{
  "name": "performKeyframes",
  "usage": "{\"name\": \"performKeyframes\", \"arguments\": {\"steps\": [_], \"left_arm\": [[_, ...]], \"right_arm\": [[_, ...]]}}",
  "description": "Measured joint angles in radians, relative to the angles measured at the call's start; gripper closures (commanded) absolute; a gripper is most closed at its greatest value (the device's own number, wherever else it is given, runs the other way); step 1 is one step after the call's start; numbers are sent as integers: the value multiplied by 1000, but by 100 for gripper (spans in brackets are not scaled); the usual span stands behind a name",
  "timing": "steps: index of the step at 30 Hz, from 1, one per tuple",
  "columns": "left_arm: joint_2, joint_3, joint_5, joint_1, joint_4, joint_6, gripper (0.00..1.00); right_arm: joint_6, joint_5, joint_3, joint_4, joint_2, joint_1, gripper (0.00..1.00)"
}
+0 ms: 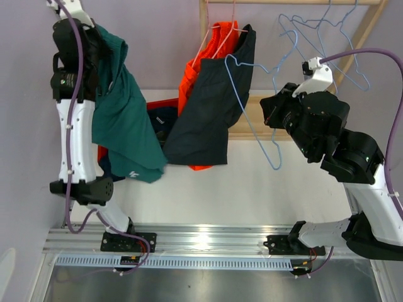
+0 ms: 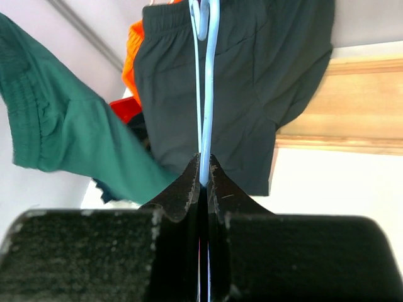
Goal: Remove the shorts from the hanger
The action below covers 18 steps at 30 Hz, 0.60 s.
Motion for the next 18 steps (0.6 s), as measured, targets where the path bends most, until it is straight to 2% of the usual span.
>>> {"name": "performKeyframes", "arguments": {"steps": [8, 11, 12, 13, 15, 16, 18], "left_arm": [[197, 65, 116, 11, -37, -47, 100], [182, -32, 120, 4, -7, -47, 98], [159, -97, 116, 3, 11, -49, 93], [128, -187, 105, 1, 42, -56, 70], [59, -369, 90, 0, 67, -61, 35], [35, -449, 85, 0, 88, -72, 2], [-4, -585, 81, 0, 103, -96, 1]], "right_arm": [[-5, -49, -66, 44, -3, -104, 100], [-7, -96, -90, 58, 0, -160, 100], [-8, -117, -94, 64, 2, -184, 100], [-8, -137, -94, 71, 6, -212, 100], [-11, -177, -93, 88, 16, -269, 100], [-13, -193, -87, 91, 22, -290, 100], [-24, -233, -53, 93, 52, -344, 100]]}}
